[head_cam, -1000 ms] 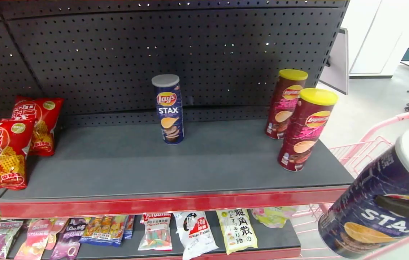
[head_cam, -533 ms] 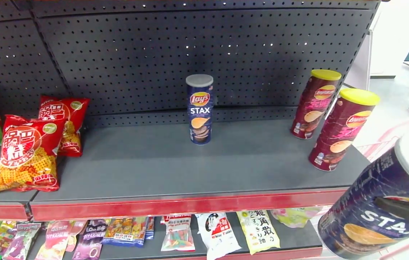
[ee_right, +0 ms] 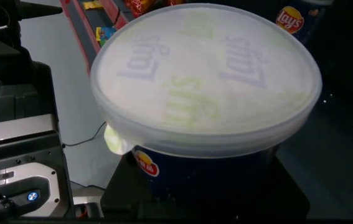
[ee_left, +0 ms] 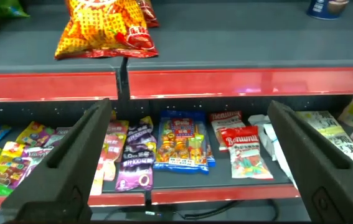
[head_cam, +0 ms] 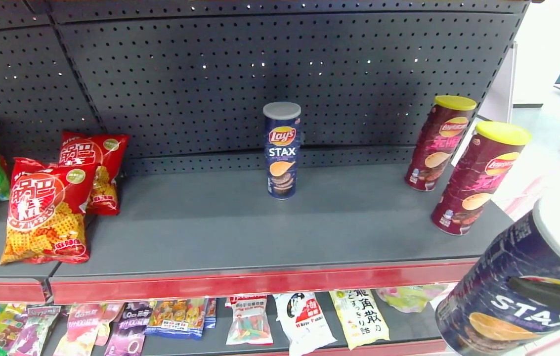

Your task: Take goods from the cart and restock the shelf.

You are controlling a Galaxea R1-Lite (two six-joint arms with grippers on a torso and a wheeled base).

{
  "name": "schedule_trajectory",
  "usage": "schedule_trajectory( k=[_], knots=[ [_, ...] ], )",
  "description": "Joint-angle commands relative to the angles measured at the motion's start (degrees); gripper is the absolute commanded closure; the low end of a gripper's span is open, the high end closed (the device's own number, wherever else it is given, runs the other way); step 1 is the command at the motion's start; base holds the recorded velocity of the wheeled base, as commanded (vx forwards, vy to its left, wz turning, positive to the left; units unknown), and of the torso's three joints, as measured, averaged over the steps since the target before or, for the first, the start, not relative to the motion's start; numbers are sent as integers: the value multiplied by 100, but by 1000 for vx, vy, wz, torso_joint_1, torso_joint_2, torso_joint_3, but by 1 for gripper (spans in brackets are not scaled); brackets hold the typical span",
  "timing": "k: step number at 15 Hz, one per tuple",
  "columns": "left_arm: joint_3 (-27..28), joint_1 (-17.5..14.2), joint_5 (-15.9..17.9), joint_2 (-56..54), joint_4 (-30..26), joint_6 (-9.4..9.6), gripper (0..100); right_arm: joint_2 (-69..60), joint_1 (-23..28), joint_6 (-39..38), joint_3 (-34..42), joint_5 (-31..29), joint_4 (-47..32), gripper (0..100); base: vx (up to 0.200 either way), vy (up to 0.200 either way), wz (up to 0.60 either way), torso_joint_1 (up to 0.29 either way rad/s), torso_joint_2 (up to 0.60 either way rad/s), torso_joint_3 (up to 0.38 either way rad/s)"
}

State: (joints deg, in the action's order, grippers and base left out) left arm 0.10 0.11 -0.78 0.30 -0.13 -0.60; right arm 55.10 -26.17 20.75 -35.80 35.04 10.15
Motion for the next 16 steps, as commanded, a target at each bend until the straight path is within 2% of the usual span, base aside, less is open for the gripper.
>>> schedule_trajectory(
  k=[1, 6, 11, 16],
  knots=[
    [-1, -2, -1, 5, -4, -2, 0, 9, -2, -1, 3, 3, 4, 100, 0, 0, 0, 0, 0, 0],
    [-1, -2, -1, 5, -4, 16, 0, -8, -2, -9, 82, 12, 13, 100, 0, 0, 0, 0, 0, 0],
    [-1, -2, -1, 5, -4, 16, 0, -52, 7, -18, 170, 12, 13, 100, 0, -200, 0, 3, 1, 4],
    [-1, -2, -1, 5, -4, 7, 0, -79, 7, -18, 249, 12, 22, 100, 0, 0, 0, 0, 0, 0]
  ],
)
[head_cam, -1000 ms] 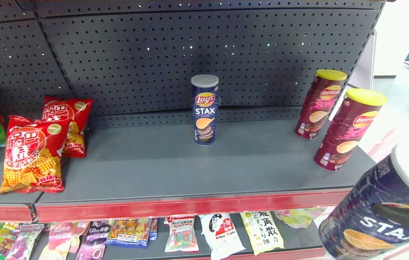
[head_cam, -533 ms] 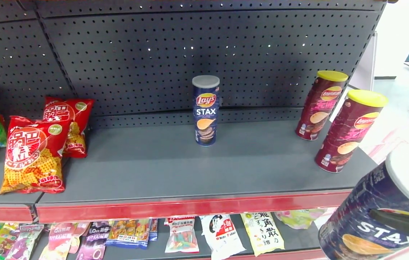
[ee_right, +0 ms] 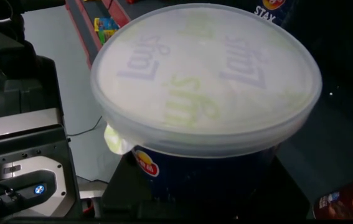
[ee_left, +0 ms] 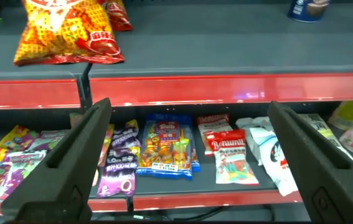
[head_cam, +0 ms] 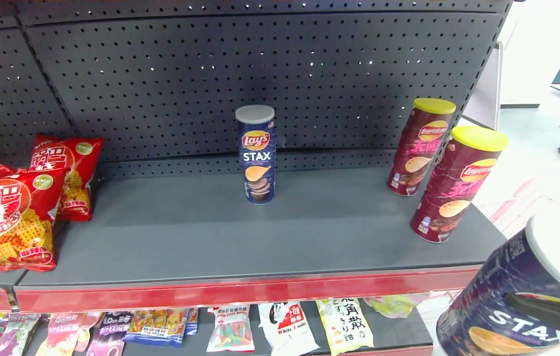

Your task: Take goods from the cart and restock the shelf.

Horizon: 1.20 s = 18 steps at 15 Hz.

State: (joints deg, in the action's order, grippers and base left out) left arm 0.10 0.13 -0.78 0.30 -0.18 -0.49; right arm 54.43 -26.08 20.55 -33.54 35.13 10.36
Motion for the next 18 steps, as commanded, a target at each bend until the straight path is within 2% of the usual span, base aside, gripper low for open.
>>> schedule_trajectory(
  k=[1, 18],
  knots=[
    [-1, -5, -1, 5, 1, -4, 0, -29, -3, 1, 31, 2, -8, 100, 0, 0, 0, 0, 0, 0],
    [-1, -5, -1, 5, 1, -13, 0, -29, -3, 1, 31, -6, -8, 100, 0, 0, 0, 0, 0, 0]
  ],
)
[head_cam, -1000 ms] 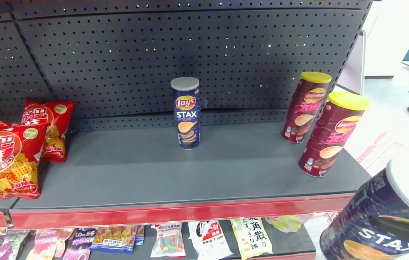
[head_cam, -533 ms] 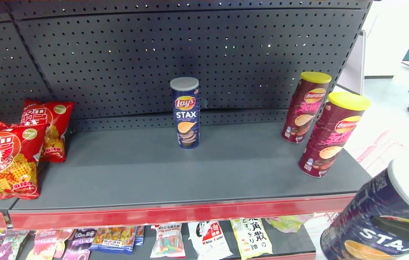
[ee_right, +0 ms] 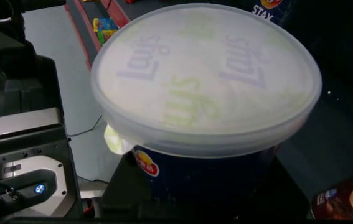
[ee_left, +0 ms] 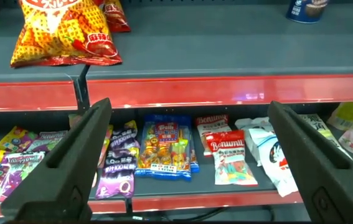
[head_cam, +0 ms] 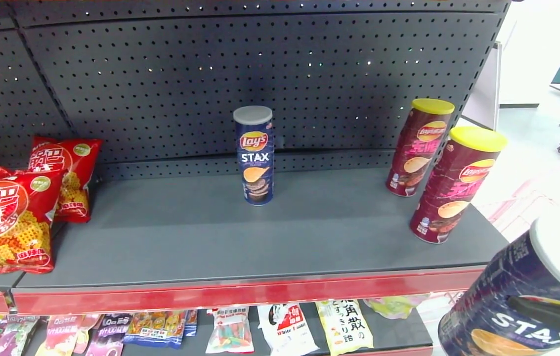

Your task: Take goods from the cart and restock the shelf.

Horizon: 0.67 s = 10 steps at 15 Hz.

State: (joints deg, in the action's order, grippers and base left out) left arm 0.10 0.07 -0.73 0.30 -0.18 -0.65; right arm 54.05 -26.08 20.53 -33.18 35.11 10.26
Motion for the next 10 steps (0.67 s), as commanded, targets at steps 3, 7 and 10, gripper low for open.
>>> schedule_trajectory(
  k=[3, 7, 10],
  knots=[
    [-1, 1, -6, 5, 1, -14, 0, 0, -3, 4, -4, -4, 2, 100, 0, 67, 0, -1, 1, 1],
    [-1, 1, -6, 5, 1, 3, 0, -44, -3, 4, 58, -4, 2, 100, 0, 100, 0, -2, 0, 1],
    [-1, 1, -6, 5, 1, -6, 0, -44, -3, 4, 75, -4, 2, 100, 0, 0, 0, 0, 0, 0]
  ],
)
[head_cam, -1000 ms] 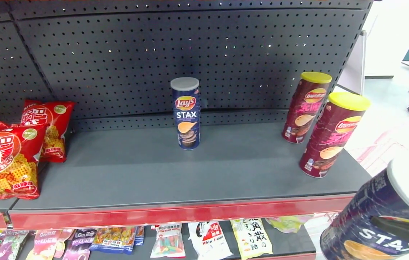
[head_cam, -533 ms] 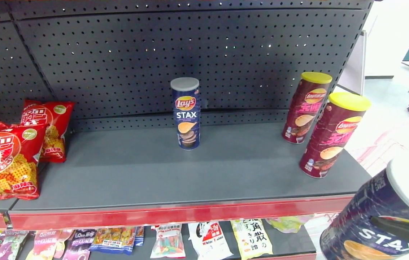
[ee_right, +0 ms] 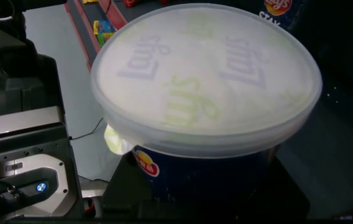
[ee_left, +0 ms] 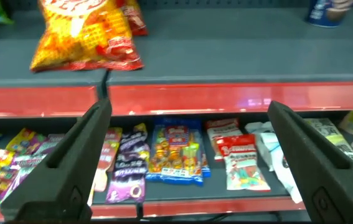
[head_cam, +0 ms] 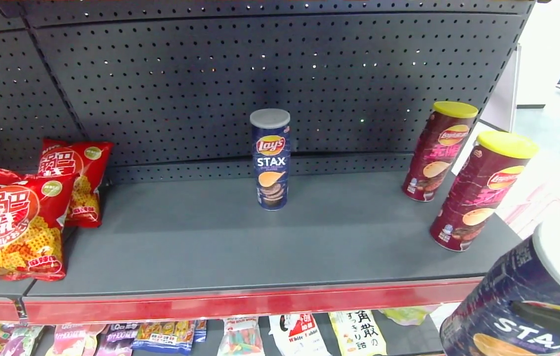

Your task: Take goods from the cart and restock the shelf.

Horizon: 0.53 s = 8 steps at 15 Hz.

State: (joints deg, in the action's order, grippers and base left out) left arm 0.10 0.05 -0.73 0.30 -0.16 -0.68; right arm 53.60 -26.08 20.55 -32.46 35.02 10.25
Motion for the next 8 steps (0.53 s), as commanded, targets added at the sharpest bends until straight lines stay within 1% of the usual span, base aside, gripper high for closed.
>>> schedule_trajectory(
  k=[1, 8],
  knots=[
    [-1, 4, -6, 5, -2, -2, 0, 10, -3, 1, 3, 4, 3, 100, 0, 0, 0, 0, 0, 0],
    [-1, 4, -6, 5, -2, 7, 0, 36, -3, 1, 3, 13, 3, 100, 0, 0, 0, 0, 0, 0]
  ],
)
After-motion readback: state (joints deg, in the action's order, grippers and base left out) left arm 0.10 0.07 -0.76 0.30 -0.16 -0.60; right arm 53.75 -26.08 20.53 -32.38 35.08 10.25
